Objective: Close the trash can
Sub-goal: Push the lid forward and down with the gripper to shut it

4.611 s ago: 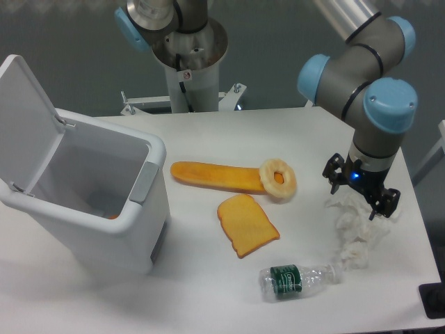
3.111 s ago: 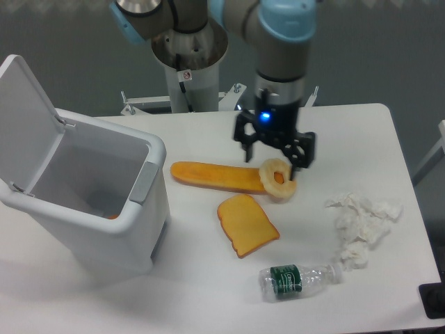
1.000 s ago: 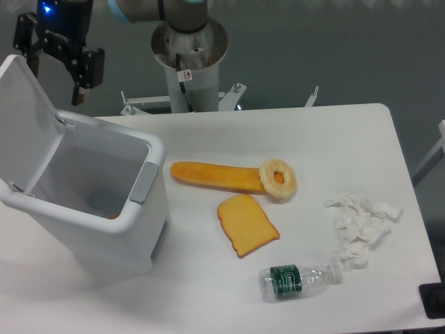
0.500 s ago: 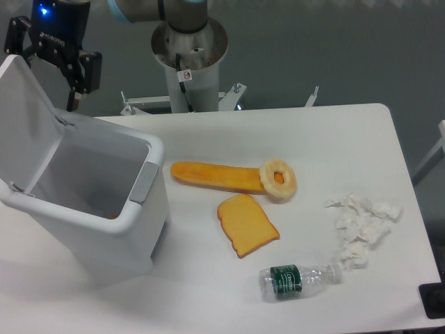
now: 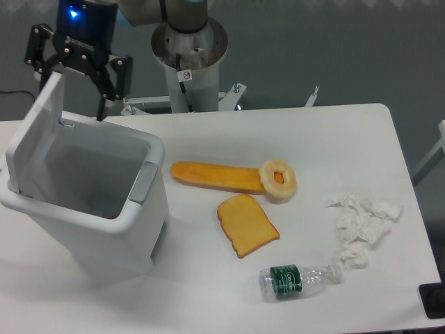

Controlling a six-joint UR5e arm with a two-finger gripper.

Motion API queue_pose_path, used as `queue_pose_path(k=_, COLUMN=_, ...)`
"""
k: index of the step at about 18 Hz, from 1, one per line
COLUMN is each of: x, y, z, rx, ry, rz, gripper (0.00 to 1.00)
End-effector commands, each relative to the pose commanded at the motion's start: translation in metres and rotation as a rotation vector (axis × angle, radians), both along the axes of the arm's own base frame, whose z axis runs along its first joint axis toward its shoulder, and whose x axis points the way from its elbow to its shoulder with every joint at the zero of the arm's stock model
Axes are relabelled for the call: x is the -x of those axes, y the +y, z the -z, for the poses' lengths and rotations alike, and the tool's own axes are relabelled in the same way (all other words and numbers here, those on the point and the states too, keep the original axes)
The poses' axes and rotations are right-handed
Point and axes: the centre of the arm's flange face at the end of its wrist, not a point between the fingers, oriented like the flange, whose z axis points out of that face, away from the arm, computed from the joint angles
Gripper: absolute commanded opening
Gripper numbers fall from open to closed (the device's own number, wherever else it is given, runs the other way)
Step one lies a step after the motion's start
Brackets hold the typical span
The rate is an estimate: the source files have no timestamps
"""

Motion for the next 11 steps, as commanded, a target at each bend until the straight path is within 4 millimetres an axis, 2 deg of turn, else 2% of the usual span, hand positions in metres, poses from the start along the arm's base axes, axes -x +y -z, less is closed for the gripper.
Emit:
queue_pose_path(k=3, x=0.021, y=-0.005, z=0.002, rx=0.003, ry=-0.001, rz=-0.037, gripper=1.0)
queue_pose_path(k=5, x=0.033, y=0.003, z=0.017, rx=0.027, ry=-0.016, rz=-0.044, gripper=1.0)
queue_pose_path(k=11, x=0.058, y=0.022, z=0.041, rx=0.068, ry=-0.041, rz=-0.062, gripper=1.0)
